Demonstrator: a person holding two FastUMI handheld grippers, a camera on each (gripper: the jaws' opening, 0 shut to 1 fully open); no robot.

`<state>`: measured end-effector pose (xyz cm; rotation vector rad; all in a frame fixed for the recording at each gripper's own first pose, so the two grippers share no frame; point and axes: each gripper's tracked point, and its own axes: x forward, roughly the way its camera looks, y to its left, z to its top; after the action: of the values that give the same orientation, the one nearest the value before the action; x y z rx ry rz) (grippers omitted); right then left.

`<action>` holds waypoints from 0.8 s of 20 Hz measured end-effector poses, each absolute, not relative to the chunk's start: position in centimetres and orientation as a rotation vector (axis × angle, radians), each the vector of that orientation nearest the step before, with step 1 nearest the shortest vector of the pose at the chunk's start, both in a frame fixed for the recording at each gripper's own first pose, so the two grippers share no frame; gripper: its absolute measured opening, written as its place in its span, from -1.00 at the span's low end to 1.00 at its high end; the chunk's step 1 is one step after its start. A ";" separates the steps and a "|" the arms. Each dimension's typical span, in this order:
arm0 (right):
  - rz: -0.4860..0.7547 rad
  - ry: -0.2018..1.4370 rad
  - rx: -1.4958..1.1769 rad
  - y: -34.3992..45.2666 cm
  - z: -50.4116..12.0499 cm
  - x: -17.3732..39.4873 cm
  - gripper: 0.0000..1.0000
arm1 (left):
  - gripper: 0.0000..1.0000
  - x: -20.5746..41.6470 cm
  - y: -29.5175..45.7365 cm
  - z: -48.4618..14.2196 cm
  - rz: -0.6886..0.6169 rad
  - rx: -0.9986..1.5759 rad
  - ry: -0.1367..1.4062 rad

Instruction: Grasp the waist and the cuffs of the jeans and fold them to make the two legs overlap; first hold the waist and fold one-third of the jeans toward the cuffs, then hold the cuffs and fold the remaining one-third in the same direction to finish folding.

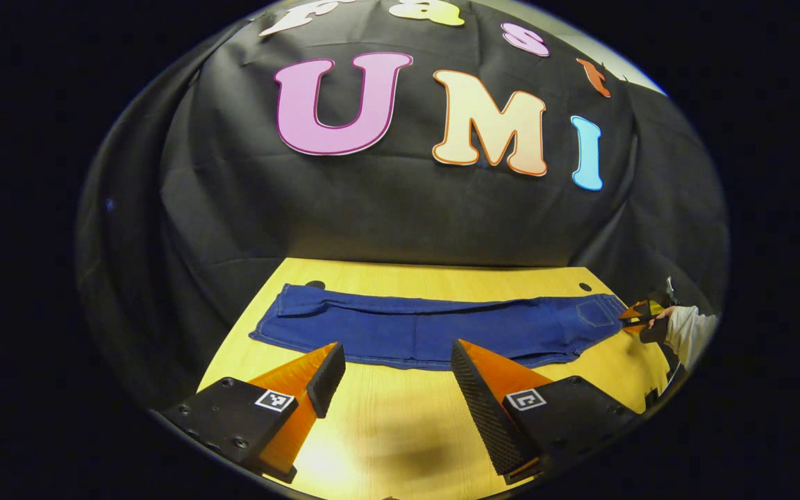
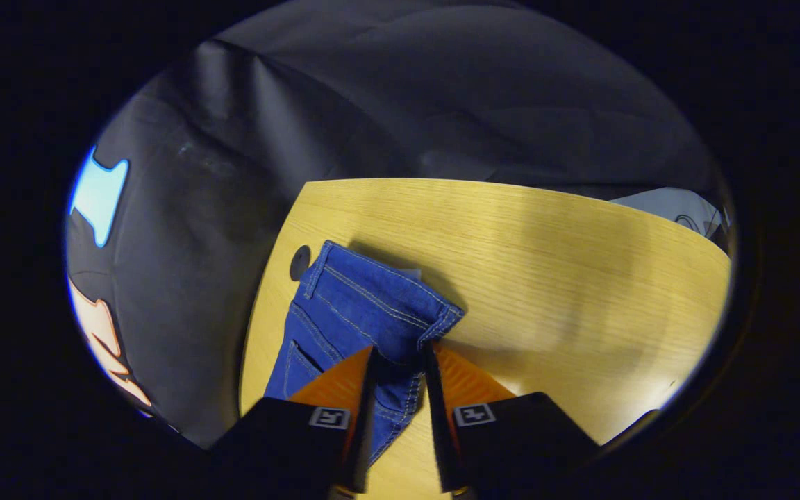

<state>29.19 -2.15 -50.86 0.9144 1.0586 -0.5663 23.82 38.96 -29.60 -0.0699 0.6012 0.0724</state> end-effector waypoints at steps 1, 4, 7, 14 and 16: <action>-0.542 1.069 0.924 -2.0 -50.8 29.1 -0.37 | 0.89 23.8 38.9 -29.9 0.072 -0.077 0.606; -0.498 1.059 1.061 -1.7 -50.2 29.2 -0.69 | 0.89 23.8 38.6 -30.4 0.064 -0.093 0.608; -0.471 0.998 1.190 -1.1 -49.3 30.1 -0.74 | 0.89 23.8 38.7 -31.3 0.067 -0.128 0.617; -0.352 0.795 1.024 -2.9 -46.6 32.9 -0.89 | 0.87 23.2 40.9 -33.1 0.127 -0.257 0.654; -0.296 0.776 1.011 -2.2 -44.1 33.7 -0.89 | 0.87 23.0 41.2 -33.1 0.131 -0.267 0.642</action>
<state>33.68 -2.17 -44.11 1.0113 0.7759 -0.2956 22.99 41.23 -33.05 -0.2668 0.6418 0.1314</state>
